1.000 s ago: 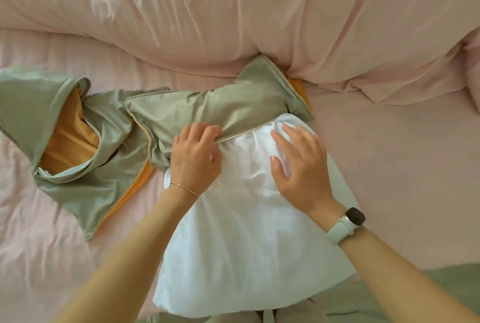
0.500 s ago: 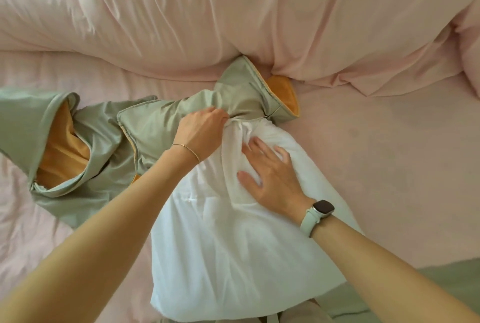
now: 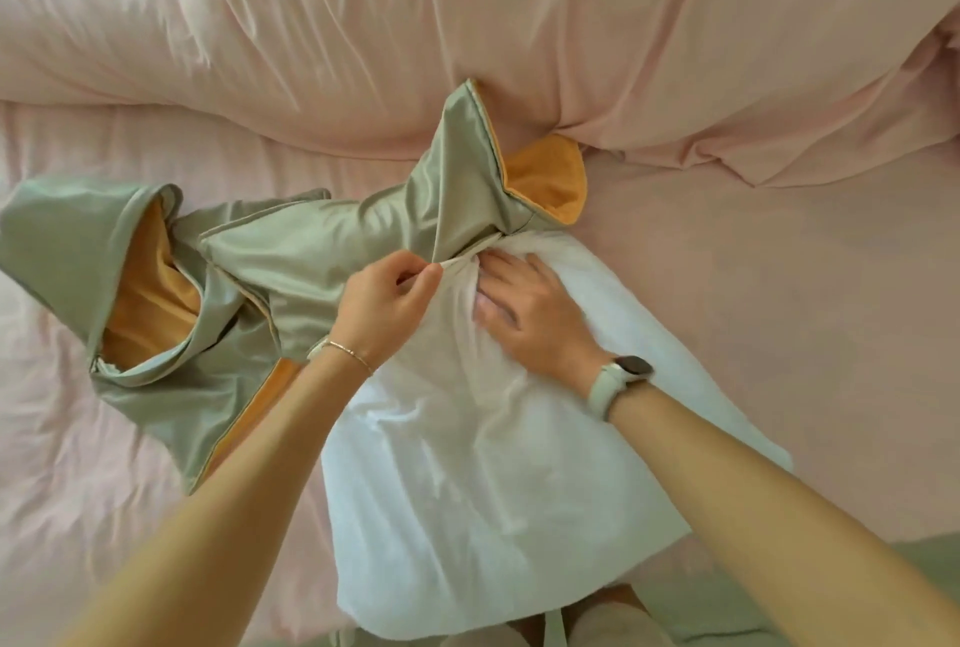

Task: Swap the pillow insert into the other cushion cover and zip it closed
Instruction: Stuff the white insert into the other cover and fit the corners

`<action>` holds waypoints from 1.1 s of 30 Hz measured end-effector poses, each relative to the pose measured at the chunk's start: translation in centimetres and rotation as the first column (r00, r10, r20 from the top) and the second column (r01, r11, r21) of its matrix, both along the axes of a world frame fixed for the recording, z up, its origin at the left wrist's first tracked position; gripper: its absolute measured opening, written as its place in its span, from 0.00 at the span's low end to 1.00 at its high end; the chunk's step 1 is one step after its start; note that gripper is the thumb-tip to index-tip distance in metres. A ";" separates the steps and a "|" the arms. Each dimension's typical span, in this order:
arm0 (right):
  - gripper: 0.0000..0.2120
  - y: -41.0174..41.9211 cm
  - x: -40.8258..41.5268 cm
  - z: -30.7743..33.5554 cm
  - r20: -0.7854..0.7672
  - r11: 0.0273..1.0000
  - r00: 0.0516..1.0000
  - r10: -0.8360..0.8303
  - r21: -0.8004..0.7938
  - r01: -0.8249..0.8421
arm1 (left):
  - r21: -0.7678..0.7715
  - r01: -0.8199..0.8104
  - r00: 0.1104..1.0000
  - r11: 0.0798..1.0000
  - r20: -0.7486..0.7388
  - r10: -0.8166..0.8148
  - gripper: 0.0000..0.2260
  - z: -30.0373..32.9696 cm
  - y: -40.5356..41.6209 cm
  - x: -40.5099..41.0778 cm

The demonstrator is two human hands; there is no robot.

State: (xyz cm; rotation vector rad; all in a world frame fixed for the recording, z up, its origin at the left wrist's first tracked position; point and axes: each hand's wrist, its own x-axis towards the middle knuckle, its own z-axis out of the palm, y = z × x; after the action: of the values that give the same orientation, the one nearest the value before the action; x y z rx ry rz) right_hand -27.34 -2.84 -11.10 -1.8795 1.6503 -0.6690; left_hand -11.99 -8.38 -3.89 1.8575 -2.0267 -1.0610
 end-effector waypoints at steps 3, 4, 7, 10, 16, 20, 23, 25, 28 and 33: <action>0.22 0.1 -5.3 0.4 0.089 0.942 0.938 -0.334 0.008 0.335 | -0.113 0.035 0.999 0.993 0.039 -0.031 0.08 -0.8 0.5 -0.5; 0.26 -0.4 -6.6 0.4 0.004 0.933 0.938 -0.346 0.101 0.344 | -0.149 0.052 0.997 0.987 0.058 -0.043 0.08 -1.0 0.8 -0.5; 0.29 -2.4 -7.7 -0.4 0.042 0.891 0.985 -0.170 0.433 0.135 | -0.278 0.115 0.989 0.954 0.117 -0.085 0.12 -1.5 1.7 0.1; 0.06 -2.9 -6.5 -0.5 0.111 0.850 0.957 -0.270 0.495 0.182 | -0.318 0.130 0.979 0.939 0.188 -0.072 0.15 -1.7 2.3 0.3; 0.16 0.1 -6.0 4.0 0.177 0.834 0.880 -0.442 0.441 0.330 | -0.214 0.013 0.980 0.977 0.195 0.030 0.35 0.5 4.5 -1.1; 0.15 2.7 -6.1 7.2 0.231 0.824 0.858 -0.458 0.472 0.313 | -0.172 0.113 0.970 0.978 0.231 -0.072 0.43 1.2 3.7 -0.6; 0.17 3.2 -6.7 6.5 0.209 0.765 0.846 -0.491 0.567 0.304 | -0.129 0.269 0.896 0.954 0.398 -0.199 0.38 -0.6 2.6 -0.9; 0.16 3.1 -7.3 5.4 0.222 0.710 0.782 -0.582 0.608 0.355 | -0.143 0.299 0.880 0.943 0.424 -0.214 0.32 -1.9 2.6 -2.0; 0.18 2.5 -8.3 3.8 0.169 0.688 0.753 -0.636 0.565 0.455 | -0.212 0.205 0.902 0.955 0.420 -0.100 0.29 -2.5 3.8 -4.8; 0.20 2.2 -8.5 3.2 0.175 0.675 0.725 -0.666 0.555 0.486 | -0.569 0.333 0.940 0.752 0.264 -0.216 0.23 -0.6 8.9 -7.6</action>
State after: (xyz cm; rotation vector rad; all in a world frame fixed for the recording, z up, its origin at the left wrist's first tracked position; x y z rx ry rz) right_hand -35.79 -0.62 -7.91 -0.7838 1.9408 -0.7190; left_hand -19.56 0.56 -4.48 1.3745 -2.4172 -0.2036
